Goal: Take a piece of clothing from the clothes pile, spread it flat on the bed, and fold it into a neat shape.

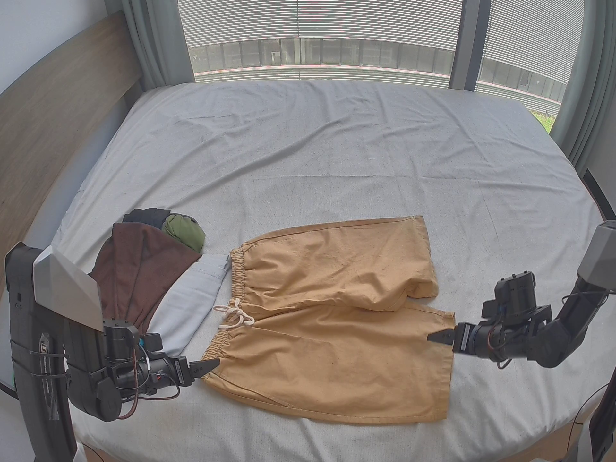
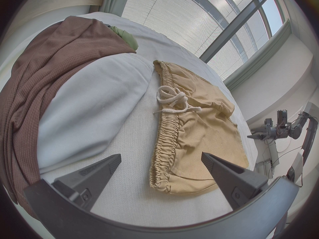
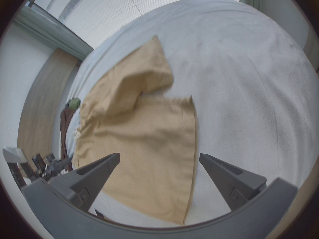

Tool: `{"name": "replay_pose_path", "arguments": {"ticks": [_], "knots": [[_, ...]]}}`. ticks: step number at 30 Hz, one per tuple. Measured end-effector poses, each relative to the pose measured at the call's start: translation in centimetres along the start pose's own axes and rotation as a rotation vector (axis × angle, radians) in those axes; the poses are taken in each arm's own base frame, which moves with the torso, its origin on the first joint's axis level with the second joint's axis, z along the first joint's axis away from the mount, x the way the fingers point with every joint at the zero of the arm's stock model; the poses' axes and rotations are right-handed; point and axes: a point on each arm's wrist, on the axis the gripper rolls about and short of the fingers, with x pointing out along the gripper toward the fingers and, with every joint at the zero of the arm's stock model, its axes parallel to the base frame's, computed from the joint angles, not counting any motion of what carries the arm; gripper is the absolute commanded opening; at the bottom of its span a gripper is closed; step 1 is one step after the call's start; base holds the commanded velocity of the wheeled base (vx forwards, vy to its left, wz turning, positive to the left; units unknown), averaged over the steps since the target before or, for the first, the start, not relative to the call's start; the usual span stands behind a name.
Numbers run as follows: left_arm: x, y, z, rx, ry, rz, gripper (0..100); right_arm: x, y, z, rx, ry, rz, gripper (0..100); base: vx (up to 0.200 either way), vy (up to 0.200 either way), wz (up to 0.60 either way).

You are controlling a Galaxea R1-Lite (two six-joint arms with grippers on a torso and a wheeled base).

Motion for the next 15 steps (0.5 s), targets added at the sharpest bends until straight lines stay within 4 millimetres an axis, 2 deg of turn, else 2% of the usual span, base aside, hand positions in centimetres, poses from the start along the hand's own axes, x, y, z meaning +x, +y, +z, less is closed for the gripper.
{"name": "replay_pose_path", "arguments": {"ticks": [4, 9, 15], "knots": [[0.0, 0.0, 0.3, 0.004, -0.013, -0.002, 100, 0.3, 0.1, 2.6, 0.011, -0.089, 0.020, 100, 0.000, 0.000, 0.00], [-0.1, 0.0, 0.5, 0.007, -0.023, -0.002, 100, 1.9, 0.1, 5.4, 0.017, -0.164, 0.033, 100, 0.000, 0.000, 0.00], [-0.1, 0.0, 0.6, 0.009, -0.027, -0.002, 100, 4.8, -0.5, 6.9, 0.002, -0.182, 0.025, 100, 0.000, 0.000, 0.00]]}}
